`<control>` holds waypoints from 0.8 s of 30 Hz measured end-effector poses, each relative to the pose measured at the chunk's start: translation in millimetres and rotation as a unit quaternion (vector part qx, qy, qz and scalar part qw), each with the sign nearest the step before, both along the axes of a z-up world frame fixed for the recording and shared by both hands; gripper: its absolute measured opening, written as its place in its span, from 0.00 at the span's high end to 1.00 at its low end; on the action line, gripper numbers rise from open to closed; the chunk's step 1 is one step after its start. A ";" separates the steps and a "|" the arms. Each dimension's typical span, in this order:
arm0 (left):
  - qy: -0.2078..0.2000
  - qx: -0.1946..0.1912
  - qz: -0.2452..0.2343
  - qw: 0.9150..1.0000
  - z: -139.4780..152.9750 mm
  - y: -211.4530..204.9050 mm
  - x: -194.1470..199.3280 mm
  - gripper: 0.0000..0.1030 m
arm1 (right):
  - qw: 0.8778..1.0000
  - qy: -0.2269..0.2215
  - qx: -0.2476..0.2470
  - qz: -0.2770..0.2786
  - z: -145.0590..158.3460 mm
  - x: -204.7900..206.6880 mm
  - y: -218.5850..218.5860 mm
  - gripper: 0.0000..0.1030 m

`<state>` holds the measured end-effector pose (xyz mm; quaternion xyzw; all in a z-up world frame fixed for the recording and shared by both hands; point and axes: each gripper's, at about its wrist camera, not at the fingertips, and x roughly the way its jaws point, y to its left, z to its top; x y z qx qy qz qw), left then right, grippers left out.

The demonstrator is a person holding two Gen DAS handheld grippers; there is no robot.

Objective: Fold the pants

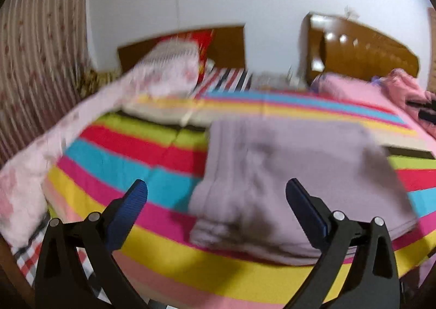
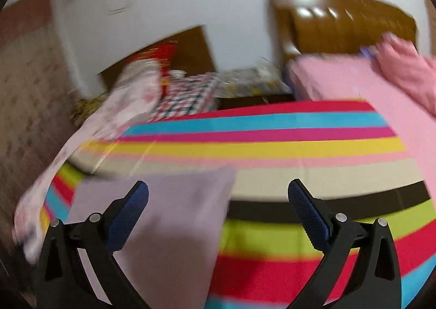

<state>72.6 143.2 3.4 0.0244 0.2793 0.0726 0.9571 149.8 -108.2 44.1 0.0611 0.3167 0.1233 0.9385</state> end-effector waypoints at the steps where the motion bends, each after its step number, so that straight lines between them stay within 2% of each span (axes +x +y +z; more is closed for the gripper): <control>1: -0.015 -0.005 -0.011 1.000 10.0 -8.8 -5.8 0.02 | 1.000 -0.002 -0.011 0.011 -3.4 -17.4 5.8 0.04; 3: -0.028 -0.010 -0.021 0.999 21.5 -22.8 -14.0 0.01 | 1.000 -0.004 -0.021 0.016 -13.0 -57.0 14.9 0.04; 6: -0.040 0.006 -0.011 0.999 37.5 -44.9 -24.8 0.01 | 1.000 -0.027 -0.009 0.009 -14.3 -108.2 24.9 0.04; 9: -0.088 0.023 -0.014 0.996 60.4 -68.6 -50.0 0.01 | 0.996 -0.086 -0.028 -0.003 7.6 -156.0 30.3 0.04; 10: -0.107 0.037 -0.009 0.994 70.1 -76.9 -63.8 0.01 | 0.993 -0.112 -0.026 -0.012 20.1 -169.1 28.2 0.04; 13: -0.145 0.068 -0.003 0.987 82.3 -94.0 -90.0 0.01 | 0.988 -0.154 0.004 -0.018 43.8 -195.4 23.2 0.04; 15: -0.126 0.057 -0.003 0.990 81.6 -95.6 -86.0 0.01 | 0.988 -0.151 -0.006 -0.024 45.1 -191.6 25.8 0.04; 18: -0.055 -0.021 -0.023 0.998 64.6 -87.1 -66.2 0.01 | 0.990 -0.133 -0.009 -0.045 27.1 -182.8 21.9 0.04; 21: 0.000 -0.082 -0.014 0.997 38.1 -77.7 -49.4 0.01 | 0.995 -0.087 -0.002 -0.040 5.3 -177.3 19.2 0.04; 24: 0.016 -0.077 0.001 0.997 13.8 -75.3 -45.9 0.01 | 0.997 -0.077 -0.009 -0.029 -6.7 -176.3 22.4 0.04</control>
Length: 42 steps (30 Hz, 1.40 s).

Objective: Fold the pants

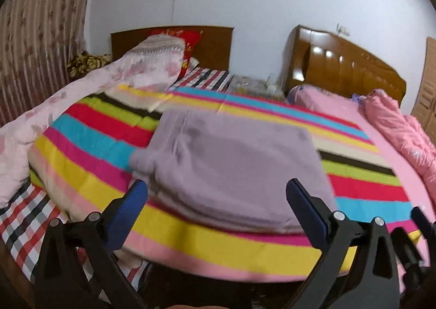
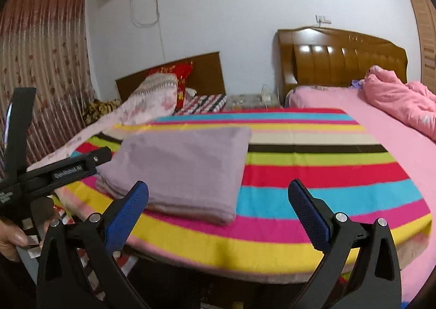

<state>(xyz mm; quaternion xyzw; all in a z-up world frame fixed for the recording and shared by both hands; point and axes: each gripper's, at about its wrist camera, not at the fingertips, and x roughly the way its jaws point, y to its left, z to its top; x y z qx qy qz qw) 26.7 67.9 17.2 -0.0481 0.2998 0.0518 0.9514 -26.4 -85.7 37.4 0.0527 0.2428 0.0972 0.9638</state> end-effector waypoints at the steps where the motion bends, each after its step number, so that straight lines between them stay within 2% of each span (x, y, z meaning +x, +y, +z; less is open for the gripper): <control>1: 0.001 0.006 0.001 1.000 -4.4 0.6 0.2 0.01 | 1.000 0.004 -0.008 0.007 -3.1 0.3 3.1 0.04; 5: -0.001 0.055 -0.005 0.998 -21.7 -8.7 -10.2 0.01 | 1.000 0.004 -0.025 0.015 -9.1 -1.5 11.9 0.04; 8: -0.010 0.069 -0.019 0.997 -26.8 -9.5 -16.7 0.01 | 0.999 -0.006 -0.033 0.012 -8.2 -4.6 13.6 0.04; 19: -0.048 0.044 -0.012 0.998 -27.4 -2.3 -40.1 0.01 | 0.999 -0.011 -0.039 0.007 -8.1 -7.1 14.4 0.04; 42: -0.041 0.043 -0.012 0.998 -31.7 -0.3 -42.6 0.01 | 0.999 -0.006 -0.037 0.006 -12.6 -5.1 11.7 0.04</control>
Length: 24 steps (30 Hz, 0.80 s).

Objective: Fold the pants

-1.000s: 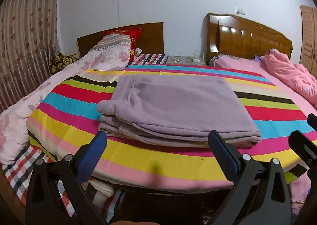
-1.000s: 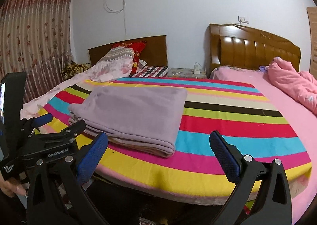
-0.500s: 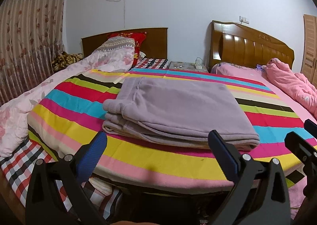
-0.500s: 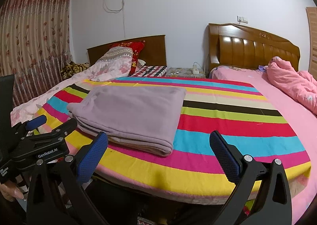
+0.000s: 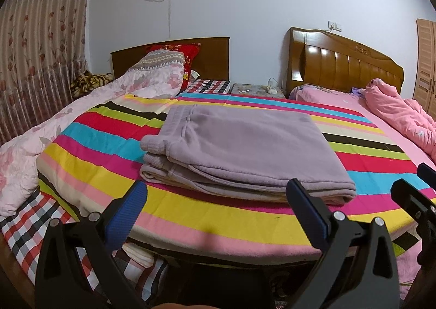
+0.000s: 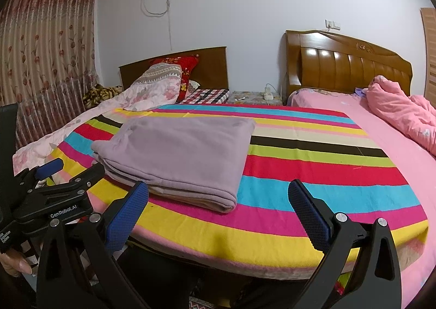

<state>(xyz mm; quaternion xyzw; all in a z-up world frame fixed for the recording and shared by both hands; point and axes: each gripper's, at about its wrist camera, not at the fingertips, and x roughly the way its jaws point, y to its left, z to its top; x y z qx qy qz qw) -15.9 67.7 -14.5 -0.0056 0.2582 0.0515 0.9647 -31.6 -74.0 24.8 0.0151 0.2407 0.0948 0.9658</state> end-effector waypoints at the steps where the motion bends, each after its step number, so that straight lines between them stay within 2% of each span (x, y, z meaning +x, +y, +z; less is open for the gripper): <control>1: 0.000 0.000 0.000 1.000 -0.1 0.3 0.2 0.01 | 1.000 0.000 -0.001 0.000 0.4 0.1 -0.1 0.04; 24: 0.009 -0.005 0.004 1.000 -2.2 4.6 1.3 0.01 | 1.000 0.004 0.003 -0.002 -0.9 -0.4 -1.1 0.04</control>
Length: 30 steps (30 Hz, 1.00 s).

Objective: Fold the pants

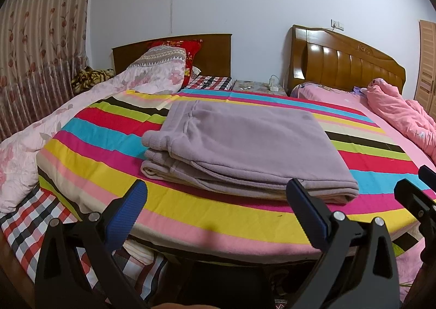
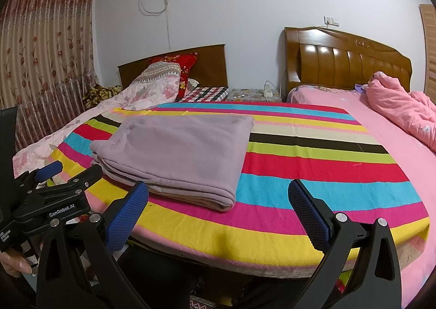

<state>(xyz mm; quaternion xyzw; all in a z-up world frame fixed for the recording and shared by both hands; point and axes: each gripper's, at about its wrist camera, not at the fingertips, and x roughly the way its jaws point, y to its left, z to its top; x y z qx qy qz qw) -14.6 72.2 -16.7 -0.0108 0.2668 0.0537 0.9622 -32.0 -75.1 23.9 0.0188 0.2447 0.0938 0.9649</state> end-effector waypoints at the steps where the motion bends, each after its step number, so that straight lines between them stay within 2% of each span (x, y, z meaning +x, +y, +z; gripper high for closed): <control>1: 0.001 0.000 0.000 1.000 0.0 0.4 0.2 0.01 | 1.000 0.000 0.000 0.000 -0.1 -0.1 -0.1 0.04; 30: 0.004 0.000 0.001 1.000 -0.6 0.9 0.4 0.01 | 1.000 0.006 0.002 -0.002 -5.5 -5.4 7.3 0.04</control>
